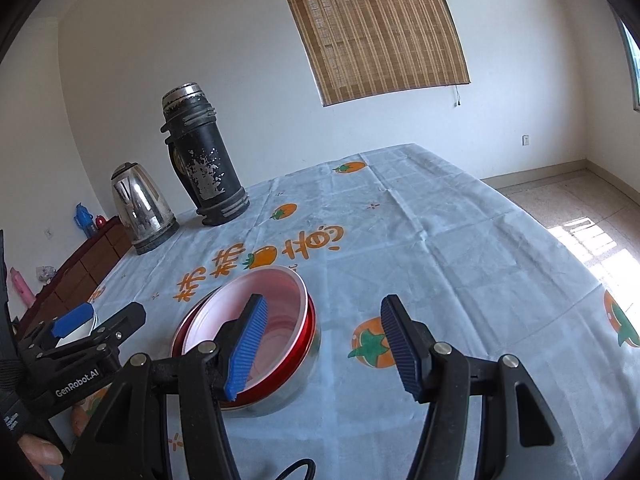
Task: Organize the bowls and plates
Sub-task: 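Lower the pink bowl into the steel bowl and open both tools, then withdraw both tools from the nested bowls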
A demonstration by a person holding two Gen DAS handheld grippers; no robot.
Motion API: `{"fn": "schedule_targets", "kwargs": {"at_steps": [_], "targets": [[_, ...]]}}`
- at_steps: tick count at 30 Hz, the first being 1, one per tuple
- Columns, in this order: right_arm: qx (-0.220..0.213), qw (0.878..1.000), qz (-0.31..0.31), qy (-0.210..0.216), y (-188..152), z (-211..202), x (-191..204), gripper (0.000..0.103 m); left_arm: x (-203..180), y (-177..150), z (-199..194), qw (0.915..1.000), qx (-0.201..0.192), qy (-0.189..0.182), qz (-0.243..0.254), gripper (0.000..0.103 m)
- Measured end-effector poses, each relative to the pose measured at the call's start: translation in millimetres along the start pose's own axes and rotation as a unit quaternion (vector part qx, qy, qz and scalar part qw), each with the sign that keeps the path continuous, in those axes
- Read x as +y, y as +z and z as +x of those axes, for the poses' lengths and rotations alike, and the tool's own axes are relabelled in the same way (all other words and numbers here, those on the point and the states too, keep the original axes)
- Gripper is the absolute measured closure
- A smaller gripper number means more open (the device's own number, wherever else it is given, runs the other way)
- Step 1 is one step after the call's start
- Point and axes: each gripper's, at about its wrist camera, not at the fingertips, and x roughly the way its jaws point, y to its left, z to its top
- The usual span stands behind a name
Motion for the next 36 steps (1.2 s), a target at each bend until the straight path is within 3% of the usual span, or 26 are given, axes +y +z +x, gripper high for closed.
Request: {"fn": "schedule_targets", "kwargs": {"at_steps": [16,27,36], "targets": [[-0.037,0.999,-0.008,-0.035,-24.5,-39.5,0.1,0.042,39.3,-37.7,-16.5,0.9986,-0.009,0.046,-0.024,0.005],[-0.061,0.996,-0.007,-0.07,-39.1,-66.1,-2.3,0.042,51.9,-57.2,-35.0,0.9967,-0.037,0.063,-0.034,0.005],[-0.069,0.992,-0.036,-0.094,-50.9,-76.1,11.2,0.042,62.0,-69.6,-45.5,0.9966,-0.047,0.049,-0.047,0.005]]}}
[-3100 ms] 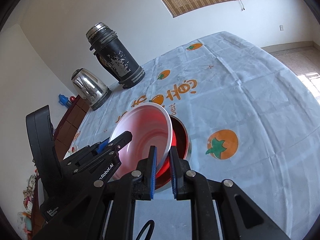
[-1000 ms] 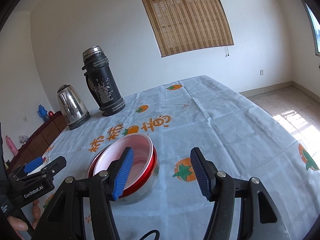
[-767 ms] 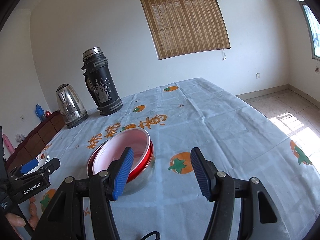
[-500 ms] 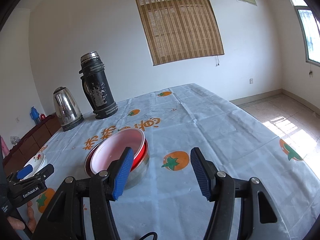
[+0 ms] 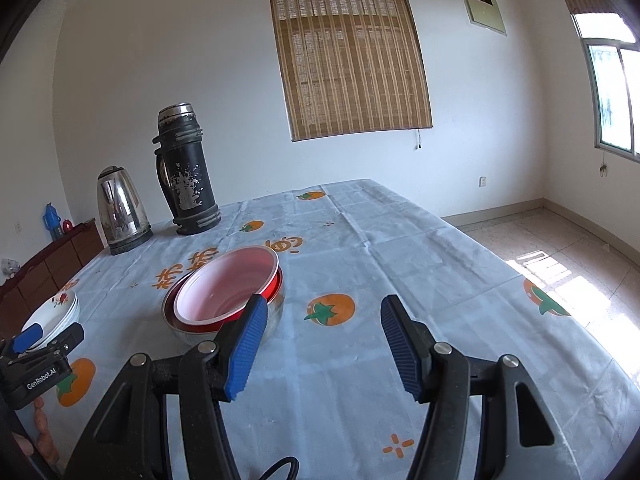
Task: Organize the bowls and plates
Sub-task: 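Withdraw both tools from the nested bowls, then move both tools toward the white enamel bowl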
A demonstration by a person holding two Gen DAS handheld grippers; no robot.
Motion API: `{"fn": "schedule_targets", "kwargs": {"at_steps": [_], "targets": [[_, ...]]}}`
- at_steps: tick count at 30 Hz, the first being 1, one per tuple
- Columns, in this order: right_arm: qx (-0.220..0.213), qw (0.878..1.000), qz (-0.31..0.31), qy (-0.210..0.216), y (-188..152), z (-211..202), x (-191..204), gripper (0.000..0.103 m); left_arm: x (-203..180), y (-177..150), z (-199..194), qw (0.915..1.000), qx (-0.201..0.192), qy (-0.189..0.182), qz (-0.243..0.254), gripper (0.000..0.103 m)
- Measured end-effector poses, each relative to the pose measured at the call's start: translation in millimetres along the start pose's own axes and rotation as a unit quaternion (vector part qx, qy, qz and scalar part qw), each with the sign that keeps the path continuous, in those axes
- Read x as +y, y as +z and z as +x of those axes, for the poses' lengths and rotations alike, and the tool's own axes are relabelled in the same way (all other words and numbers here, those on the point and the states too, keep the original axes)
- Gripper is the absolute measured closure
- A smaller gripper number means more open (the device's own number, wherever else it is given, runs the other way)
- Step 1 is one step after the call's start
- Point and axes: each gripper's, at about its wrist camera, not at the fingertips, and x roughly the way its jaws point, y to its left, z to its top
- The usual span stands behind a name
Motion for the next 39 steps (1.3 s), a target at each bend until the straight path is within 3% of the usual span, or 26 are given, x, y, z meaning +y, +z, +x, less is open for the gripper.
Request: {"fn": "schedule_targets", "kwargs": {"at_steps": [7,21,39], "targets": [[0.012,1.0,0.0,-0.007,-9.8,-2.7,1.2,0.042,6.3,-5.0,-8.6,0.9998,0.001,-0.017,-0.005,0.005],[-0.014,1.0,0.025,-0.007,-21.6,-36.8,-4.6,0.042,11.6,-12.1,-23.4,0.9993,-0.002,-0.035,-0.008,0.002],[0.014,0.999,0.044,0.029,-46.9,-81.2,-6.2,0.042,11.2,-26.4,-43.0,0.9986,0.018,-0.05,0.004,0.002]]}}
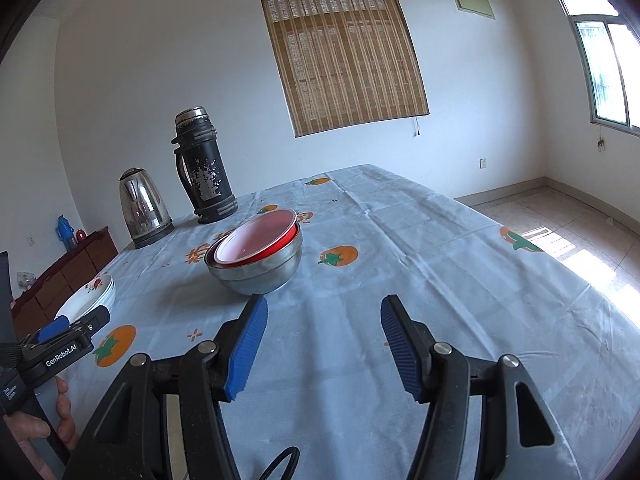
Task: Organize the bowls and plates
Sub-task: 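Move both tools toward the white enamel bowl, then close both tools on the rim of the white enamel bowl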
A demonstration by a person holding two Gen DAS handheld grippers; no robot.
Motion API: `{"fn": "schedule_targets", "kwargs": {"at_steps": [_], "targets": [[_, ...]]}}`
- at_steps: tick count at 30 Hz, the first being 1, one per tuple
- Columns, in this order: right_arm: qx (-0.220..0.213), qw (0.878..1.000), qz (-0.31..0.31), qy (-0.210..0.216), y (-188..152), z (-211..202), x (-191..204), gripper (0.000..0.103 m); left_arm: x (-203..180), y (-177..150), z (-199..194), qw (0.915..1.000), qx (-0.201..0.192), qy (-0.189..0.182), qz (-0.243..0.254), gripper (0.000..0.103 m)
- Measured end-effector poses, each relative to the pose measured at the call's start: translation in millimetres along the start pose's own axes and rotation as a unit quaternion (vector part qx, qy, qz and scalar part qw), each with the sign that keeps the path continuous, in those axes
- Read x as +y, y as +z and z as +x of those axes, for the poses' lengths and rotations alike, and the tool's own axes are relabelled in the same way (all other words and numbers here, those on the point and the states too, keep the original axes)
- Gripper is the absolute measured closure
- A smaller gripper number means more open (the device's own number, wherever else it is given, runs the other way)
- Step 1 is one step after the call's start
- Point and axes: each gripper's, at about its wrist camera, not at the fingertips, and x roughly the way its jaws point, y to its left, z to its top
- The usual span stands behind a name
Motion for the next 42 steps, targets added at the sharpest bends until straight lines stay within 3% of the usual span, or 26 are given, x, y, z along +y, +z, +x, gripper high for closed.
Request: {"fn": "schedule_targets", "kwargs": {"at_steps": [15,26,31,35,38,42], "targets": [[0.07,0.996,0.008,0.057,-42.3,-21.6,6.8,0.042,-9.2,-21.1,-22.1,0.9976,0.037,-0.048,0.033,0.002],[0.115,0.987,-0.006,0.112,-57.0,-28.8,31.5,0.042,-32.2,-34.4,-33.9,0.989,0.076,-0.108,0.067,0.006],[0.124,0.985,0.0,0.122,-58.7,-25.4,34.7,0.042,-37.3,-39.4,-29.6,0.9856,0.096,-0.117,0.076,0.02],[0.124,0.984,0.006,0.125,-60.8,-26.3,34.9,0.042,-38.3,-42.1,-27.0,0.9837,0.108,-0.126,0.07,0.023],[0.129,0.983,0.01,0.128,-63.3,-24.0,35.8,0.042,-42.0,-43.8,-26.1,0.982,0.113,-0.13,0.077,0.035],[0.134,0.981,0.012,0.137,-64.5,-20.1,39.9,0.054,-43.0,-46.4,-22.1,0.9806,0.125,-0.132,0.075,0.041]]}}
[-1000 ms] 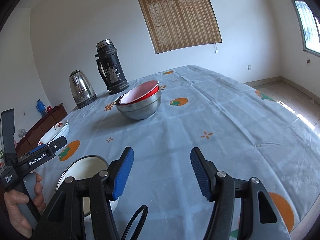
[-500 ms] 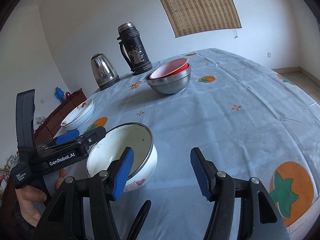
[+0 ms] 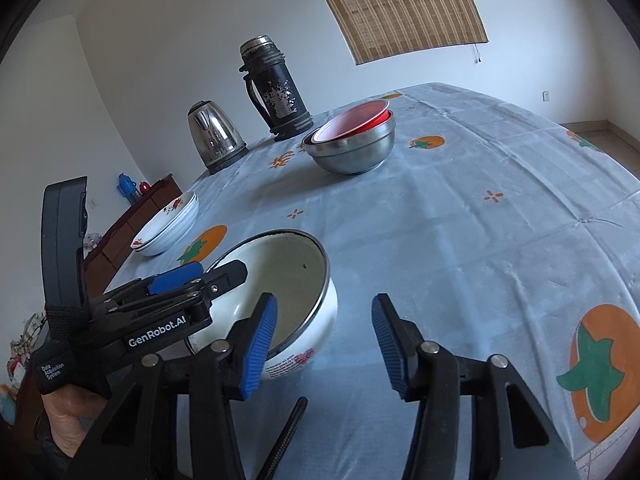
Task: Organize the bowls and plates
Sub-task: 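Close both tools on the rim of the white enamel bowl, then lift the enamel bowl and carry it over the steel bowl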
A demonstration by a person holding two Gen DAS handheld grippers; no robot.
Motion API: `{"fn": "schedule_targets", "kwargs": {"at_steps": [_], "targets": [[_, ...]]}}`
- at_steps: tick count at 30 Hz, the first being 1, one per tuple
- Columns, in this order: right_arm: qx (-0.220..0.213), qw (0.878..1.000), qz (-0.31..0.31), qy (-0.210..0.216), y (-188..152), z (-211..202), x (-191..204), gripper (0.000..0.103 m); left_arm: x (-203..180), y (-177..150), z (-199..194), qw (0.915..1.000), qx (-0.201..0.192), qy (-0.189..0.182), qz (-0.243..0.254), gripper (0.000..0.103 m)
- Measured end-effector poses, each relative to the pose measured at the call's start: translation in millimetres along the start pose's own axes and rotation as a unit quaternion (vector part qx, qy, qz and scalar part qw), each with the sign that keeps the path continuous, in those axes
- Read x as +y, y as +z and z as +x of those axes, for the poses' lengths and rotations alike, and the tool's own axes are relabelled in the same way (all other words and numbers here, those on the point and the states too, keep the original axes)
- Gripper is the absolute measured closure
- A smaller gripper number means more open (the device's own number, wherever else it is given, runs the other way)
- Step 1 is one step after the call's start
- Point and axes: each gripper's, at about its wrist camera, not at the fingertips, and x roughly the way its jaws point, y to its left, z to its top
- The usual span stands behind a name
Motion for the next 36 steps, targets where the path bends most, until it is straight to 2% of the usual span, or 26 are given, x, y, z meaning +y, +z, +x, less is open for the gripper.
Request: {"fn": "schedule_targets", "kwargs": {"at_steps": [2,5,8,10,14,17,21,27,36], "targets": [[0.001,1.0,-0.002,-0.001,-0.2,1.2,2.1,0.054,1.0,-0.6,1.5,1.0,0.003,-0.004,-0.003,0.042],[0.009,1.0,0.001,0.01,-0.2,5.2,3.6,0.056,-1.0,-1.6,4.4,0.9999,0.01,-0.013,-0.003,0.05],[0.016,1.0,0.004,0.017,0.4,9.1,6.6,0.061,-3.2,-2.7,7.1,0.9994,0.019,-0.027,-0.006,0.062],[0.016,1.0,0.002,0.013,0.7,10.3,8.7,0.061,-5.3,-3.5,8.6,0.9988,0.025,-0.04,-0.009,0.077],[0.018,1.0,0.004,0.009,1.5,12.0,9.0,0.069,-15.9,-5.8,10.4,0.9983,0.032,-0.049,0.003,0.086],[0.023,1.0,0.005,0.0,3.7,13.4,9.6,0.073,-21.2,-5.8,6.4,0.999,0.022,-0.036,0.012,0.087],[0.033,0.999,0.006,-0.01,6.2,14.5,8.9,0.08,-16.6,-1.9,2.1,0.9987,0.021,-0.046,0.0,0.087],[0.04,0.999,0.023,-0.002,14.2,15.1,4.3,0.091,-12.4,7.5,-1.0,0.9986,0.012,-0.05,-0.01,0.088],[0.02,1.0,0.014,-0.006,37.6,10.0,7.5,0.091,-15.4,32.4,-3.4,0.9983,-0.004,-0.057,-0.011,0.088]]}}
